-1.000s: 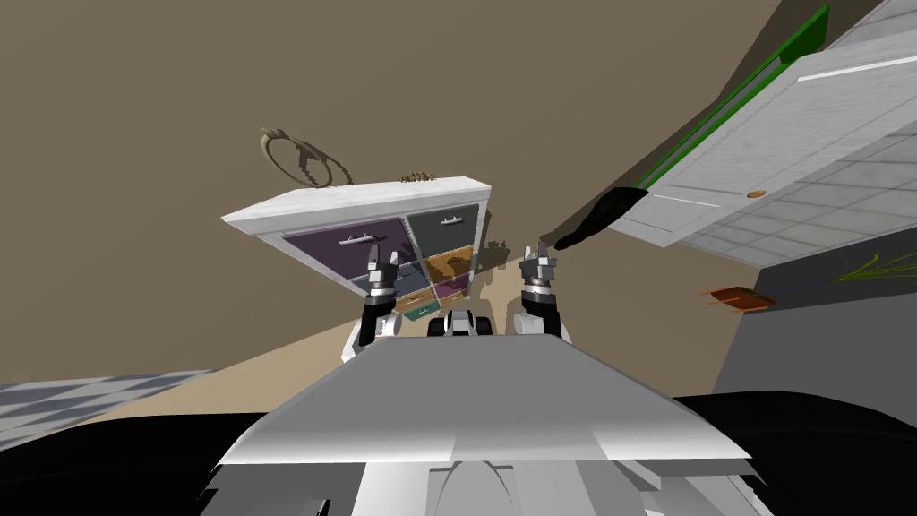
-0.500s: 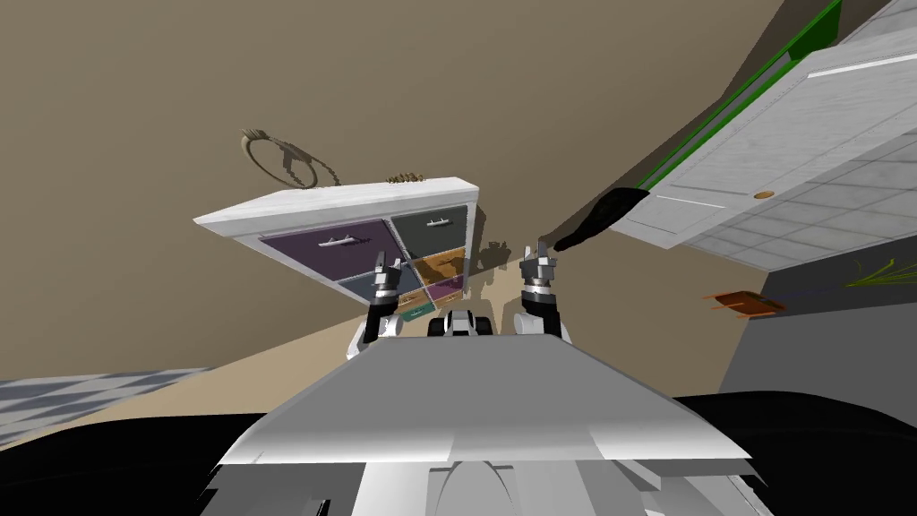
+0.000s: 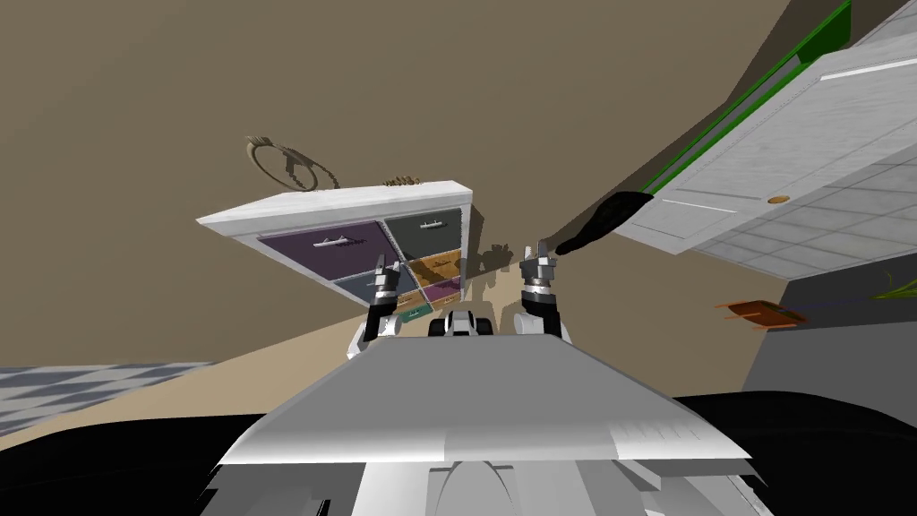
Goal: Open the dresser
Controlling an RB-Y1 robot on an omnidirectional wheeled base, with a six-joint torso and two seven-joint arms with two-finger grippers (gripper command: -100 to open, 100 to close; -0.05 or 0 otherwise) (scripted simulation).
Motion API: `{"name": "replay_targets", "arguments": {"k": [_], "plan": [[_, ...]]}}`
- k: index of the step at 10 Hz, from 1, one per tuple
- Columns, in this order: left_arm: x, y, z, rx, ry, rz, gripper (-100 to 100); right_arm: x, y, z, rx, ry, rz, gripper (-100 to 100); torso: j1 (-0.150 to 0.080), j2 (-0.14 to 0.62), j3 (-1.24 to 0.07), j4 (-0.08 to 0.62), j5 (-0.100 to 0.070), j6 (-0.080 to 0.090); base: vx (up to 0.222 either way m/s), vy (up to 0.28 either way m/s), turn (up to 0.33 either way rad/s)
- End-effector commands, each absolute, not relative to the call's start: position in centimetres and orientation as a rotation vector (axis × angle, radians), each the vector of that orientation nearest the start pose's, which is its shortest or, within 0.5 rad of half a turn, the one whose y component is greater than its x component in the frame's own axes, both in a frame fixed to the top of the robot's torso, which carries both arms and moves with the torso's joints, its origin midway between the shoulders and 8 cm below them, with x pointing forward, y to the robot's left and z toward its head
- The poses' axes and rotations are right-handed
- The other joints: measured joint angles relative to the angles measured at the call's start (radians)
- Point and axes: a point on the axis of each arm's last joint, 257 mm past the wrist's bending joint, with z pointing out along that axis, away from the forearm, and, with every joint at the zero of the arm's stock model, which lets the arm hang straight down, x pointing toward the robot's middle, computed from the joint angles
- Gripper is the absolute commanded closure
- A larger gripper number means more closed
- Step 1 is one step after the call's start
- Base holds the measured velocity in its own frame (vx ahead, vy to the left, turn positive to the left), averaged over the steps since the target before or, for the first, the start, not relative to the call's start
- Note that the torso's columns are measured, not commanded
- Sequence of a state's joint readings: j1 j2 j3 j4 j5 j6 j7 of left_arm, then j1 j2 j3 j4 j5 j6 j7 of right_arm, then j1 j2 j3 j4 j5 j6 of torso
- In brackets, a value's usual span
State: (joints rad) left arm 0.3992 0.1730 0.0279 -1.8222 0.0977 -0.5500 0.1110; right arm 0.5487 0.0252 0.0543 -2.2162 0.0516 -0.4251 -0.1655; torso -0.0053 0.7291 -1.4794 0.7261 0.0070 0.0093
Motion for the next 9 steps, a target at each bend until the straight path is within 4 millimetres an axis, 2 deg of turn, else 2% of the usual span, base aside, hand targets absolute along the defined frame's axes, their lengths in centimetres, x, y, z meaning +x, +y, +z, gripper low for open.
{"name": "replay_targets", "arguments": {"k": [1,4,8,9], "plan": [[40.8,31.6,-17.5,-0.997,0.902,-1.311,-100,36.5,-26.7,-3.7,0.873,0.694,1.410,0,-0.005,-0.001,0.000,-0.003,0.001,0.000,0.036,-0.100,0.054],[40.8,31.6,-17.5,-0.997,0.902,-1.311,-100,36.5,-26.7,-3.7,0.873,0.694,1.410,0,-0.012,0.007,0.005,-0.001,-0.001,0.006,0.006,-0.028,0.007],[40.8,31.6,-17.5,-0.997,0.902,-1.311,-100,36.5,-26.7,-3.7,0.873,0.694,1.410,0,-0.011,0.004,0.003,-0.001,-0.001,0.003,-0.002,0.004,-0.001],[41.0,32.1,-19.3,-1.040,0.914,-1.297,-100,36.5,-26.7,-3.7,0.873,0.694,1.410,0,-0.012,0.005,0.003,-0.001,-0.001,0.003,0.009,-0.085,-0.017]]}}
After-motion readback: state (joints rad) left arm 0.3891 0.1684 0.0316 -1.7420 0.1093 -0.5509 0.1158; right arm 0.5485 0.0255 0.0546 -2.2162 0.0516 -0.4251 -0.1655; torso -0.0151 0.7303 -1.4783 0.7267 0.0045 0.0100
